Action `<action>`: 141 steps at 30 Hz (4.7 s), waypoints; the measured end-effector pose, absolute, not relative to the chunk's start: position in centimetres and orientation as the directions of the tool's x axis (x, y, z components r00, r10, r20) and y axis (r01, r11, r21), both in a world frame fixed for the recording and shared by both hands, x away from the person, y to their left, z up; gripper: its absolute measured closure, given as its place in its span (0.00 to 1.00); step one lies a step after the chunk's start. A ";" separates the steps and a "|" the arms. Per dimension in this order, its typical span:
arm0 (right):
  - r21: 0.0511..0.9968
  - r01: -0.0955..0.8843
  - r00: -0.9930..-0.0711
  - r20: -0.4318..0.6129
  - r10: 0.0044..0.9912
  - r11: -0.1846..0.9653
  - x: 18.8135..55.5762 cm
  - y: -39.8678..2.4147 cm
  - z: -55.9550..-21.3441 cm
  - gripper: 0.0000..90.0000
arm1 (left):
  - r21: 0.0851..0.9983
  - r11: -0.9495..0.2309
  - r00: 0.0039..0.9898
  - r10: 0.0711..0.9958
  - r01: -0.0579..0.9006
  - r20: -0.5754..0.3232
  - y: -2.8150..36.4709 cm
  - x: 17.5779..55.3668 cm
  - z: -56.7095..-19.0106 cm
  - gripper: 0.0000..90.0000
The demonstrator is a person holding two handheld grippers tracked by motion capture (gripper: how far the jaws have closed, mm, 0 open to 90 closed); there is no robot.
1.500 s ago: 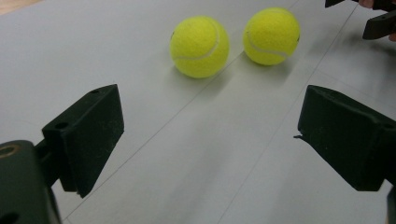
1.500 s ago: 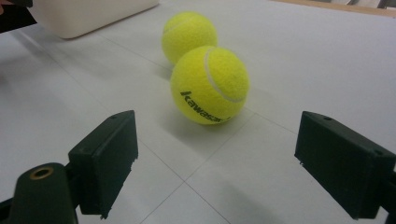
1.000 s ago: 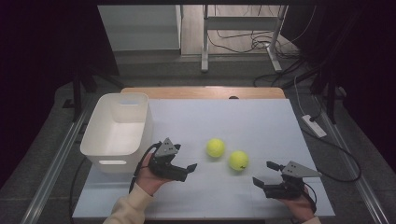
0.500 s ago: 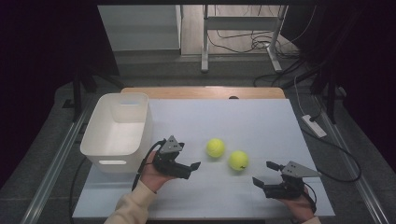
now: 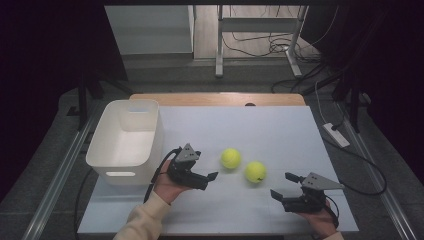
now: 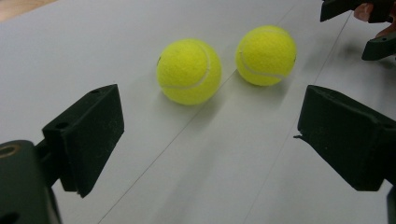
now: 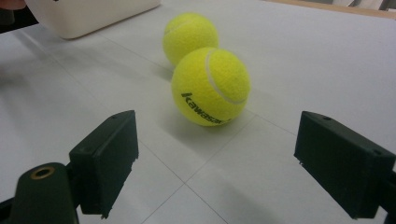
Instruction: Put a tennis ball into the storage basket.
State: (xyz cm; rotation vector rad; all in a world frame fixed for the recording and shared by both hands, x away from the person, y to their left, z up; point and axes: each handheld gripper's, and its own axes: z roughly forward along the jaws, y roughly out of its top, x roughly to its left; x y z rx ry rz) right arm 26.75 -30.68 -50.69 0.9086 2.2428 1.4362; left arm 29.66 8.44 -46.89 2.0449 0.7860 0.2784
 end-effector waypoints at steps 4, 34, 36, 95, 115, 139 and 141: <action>0.896 0.338 -0.743 0.065 0.666 0.289 26.8 -30.7 -50.7 0.15 | 0.814 -0.397 0.775 0.625 0.424 -0.099 8.2 29.9 -46.9 0.09; 0.894 0.342 -0.736 0.063 0.674 0.289 26.9 -30.6 -50.7 0.15 | 0.804 -0.411 0.788 0.606 0.429 -0.111 6.6 31.7 -46.7 0.09; 0.893 0.343 -0.735 0.063 0.675 0.290 26.9 -30.6 -50.7 0.15 | 0.807 -0.406 0.787 0.607 0.428 -0.113 6.5 31.9 -46.7 0.09; 0.893 0.347 -0.731 0.067 0.679 0.286 26.9 -30.7 -50.8 0.15 | 0.776 -0.451 0.798 0.593 0.441 -0.109 1.3 36.0 -47.1 0.09; 0.894 0.343 -0.734 0.063 0.676 0.289 26.9 -30.7 -50.7 0.15 | 0.755 -0.465 0.790 0.603 0.462 -0.113 0.4 37.1 -47.8 0.09; 0.895 0.347 -0.735 0.073 0.674 0.282 26.9 -30.8 -50.8 0.15 | 0.685 -0.503 0.778 0.610 0.527 -0.150 -0.1 38.4 -49.8 0.09; 0.895 0.346 -0.736 0.073 0.673 0.281 26.9 -30.8 -50.8 0.15 | 0.679 -0.509 0.779 0.608 0.530 -0.152 -0.2 38.4 -50.0 0.09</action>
